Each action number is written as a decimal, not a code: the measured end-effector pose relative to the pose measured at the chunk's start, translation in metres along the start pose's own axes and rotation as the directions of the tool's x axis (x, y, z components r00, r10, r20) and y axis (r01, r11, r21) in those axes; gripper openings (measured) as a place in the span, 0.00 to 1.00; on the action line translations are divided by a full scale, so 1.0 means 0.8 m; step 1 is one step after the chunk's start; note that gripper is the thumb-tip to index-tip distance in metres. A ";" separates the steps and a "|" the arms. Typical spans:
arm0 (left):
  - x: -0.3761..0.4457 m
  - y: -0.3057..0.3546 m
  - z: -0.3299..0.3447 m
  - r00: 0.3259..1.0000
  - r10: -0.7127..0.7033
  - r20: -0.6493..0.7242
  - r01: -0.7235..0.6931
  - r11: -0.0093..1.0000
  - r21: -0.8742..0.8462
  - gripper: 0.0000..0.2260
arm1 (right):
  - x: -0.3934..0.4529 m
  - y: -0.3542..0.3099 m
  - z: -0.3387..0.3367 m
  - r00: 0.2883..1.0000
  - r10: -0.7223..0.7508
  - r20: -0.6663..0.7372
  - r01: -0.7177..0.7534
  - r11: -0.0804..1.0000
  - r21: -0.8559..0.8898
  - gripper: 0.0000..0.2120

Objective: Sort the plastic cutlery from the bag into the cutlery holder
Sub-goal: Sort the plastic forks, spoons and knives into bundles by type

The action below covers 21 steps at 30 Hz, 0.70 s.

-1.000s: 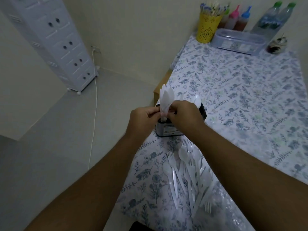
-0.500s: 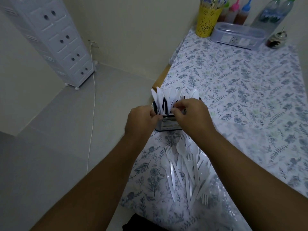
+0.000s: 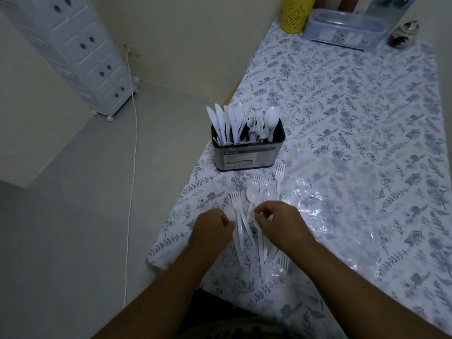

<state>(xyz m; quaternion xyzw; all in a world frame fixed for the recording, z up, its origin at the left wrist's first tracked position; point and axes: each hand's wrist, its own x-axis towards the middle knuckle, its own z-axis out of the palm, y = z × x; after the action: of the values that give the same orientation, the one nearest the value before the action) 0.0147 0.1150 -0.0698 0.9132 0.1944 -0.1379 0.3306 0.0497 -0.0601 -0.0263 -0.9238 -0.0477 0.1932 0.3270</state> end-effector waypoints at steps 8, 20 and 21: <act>-0.004 0.023 0.040 0.998 -0.031 -0.063 0.031 1.000 -0.003 0.17 | -0.031 0.044 0.029 0.963 0.082 0.255 -0.078 0.997 -0.026 0.20; 0.011 0.041 0.050 0.996 -0.022 -0.087 0.026 0.999 0.039 0.13 | -0.035 0.057 0.016 0.959 0.135 0.249 -0.161 0.983 0.088 0.14; 0.013 0.042 0.051 0.996 -0.034 -0.087 0.037 0.999 0.038 0.14 | -0.035 0.056 0.016 0.959 0.138 0.249 -0.167 0.981 0.100 0.13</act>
<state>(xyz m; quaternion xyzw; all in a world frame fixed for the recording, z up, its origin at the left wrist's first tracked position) 0.0337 0.0670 -0.0854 0.9210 0.2219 -0.1079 0.3015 0.0174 -0.0936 -0.0543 -0.8730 -0.0038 0.3312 0.3580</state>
